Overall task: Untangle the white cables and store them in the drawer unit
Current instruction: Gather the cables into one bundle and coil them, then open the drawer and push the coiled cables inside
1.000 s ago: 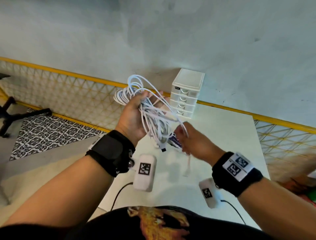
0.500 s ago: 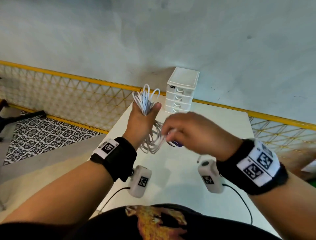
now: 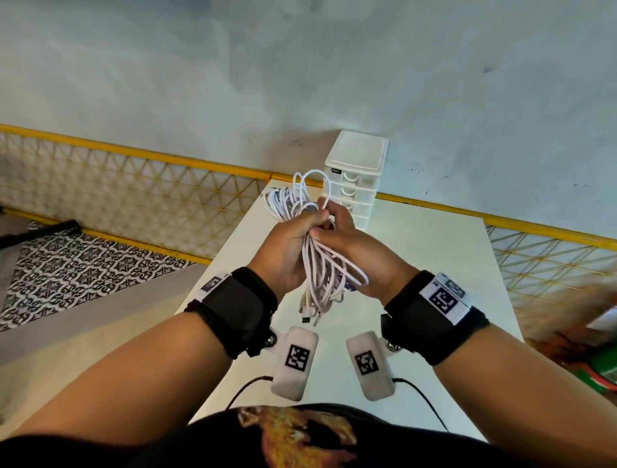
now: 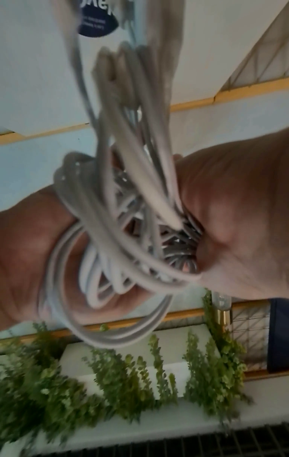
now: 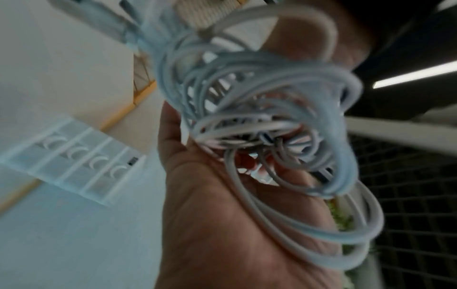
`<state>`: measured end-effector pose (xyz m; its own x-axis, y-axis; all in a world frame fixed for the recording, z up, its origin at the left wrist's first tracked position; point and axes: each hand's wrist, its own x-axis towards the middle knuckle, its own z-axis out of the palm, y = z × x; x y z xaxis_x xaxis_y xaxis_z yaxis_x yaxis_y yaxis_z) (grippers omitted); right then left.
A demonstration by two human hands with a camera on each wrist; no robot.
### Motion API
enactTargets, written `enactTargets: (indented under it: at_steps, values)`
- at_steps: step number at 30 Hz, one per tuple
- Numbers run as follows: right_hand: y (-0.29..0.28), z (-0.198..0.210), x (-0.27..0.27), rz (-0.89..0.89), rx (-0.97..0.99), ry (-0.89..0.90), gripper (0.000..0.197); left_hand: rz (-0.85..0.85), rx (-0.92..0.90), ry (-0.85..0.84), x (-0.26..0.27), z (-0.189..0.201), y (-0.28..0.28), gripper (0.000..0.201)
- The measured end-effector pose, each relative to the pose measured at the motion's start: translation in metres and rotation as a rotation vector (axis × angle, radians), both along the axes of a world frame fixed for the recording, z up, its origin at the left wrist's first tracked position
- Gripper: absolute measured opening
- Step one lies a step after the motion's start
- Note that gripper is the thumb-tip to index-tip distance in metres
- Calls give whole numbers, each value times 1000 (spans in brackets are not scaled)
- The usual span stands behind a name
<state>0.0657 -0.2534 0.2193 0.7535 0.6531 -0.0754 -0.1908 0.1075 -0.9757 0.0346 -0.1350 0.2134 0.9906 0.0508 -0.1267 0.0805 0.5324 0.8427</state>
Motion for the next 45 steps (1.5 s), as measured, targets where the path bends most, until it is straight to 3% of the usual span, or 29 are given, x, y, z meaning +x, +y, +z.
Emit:
enactTargets:
  at_steps: [3,6,9,12,14,16,18,20,22,27,31,34,38,42,45]
  values:
    - [4,-2,13,141,84,25,100,49,85,-39,18,-1,5,23]
    - [9,-2,30,104,-144,-147,95,36,161,-18,41,-6,10,21]
    - [15,-7,53,78,-341,-250,102,-112,217,68,69,-10,19,21]
    - [20,-12,84,5,-610,-410,88,-174,349,139,102,-22,31,22]
    - [23,-14,114,-36,-699,-471,74,-251,389,149,129,-26,33,37]
    - [24,-12,156,-105,-760,-507,64,-313,446,156,157,-23,32,30]
    - [23,-5,208,-232,-808,-487,65,-348,516,166,187,-25,31,33]
    - [20,4,261,-360,-901,-454,72,-323,568,224,220,-40,30,56]
    - [17,8,302,-371,-1058,-474,77,-243,548,324,250,-65,33,60]
    - [27,-21,358,-173,-1433,-492,79,-72,366,425,312,-121,34,37]
    - [30,-35,372,-119,-1580,-574,78,41,440,395,343,-154,25,31]
    - [31,-36,376,-84,-1629,-614,76,119,449,353,345,-170,9,31]
    - [27,-33,375,-60,-1627,-612,69,214,169,448,351,-176,-5,35]
    - [28,-31,377,-70,-1616,-585,64,273,92,500,356,-179,-7,42]
    - [29,-30,378,-60,-1613,-578,60,234,60,500,349,-179,-8,29]
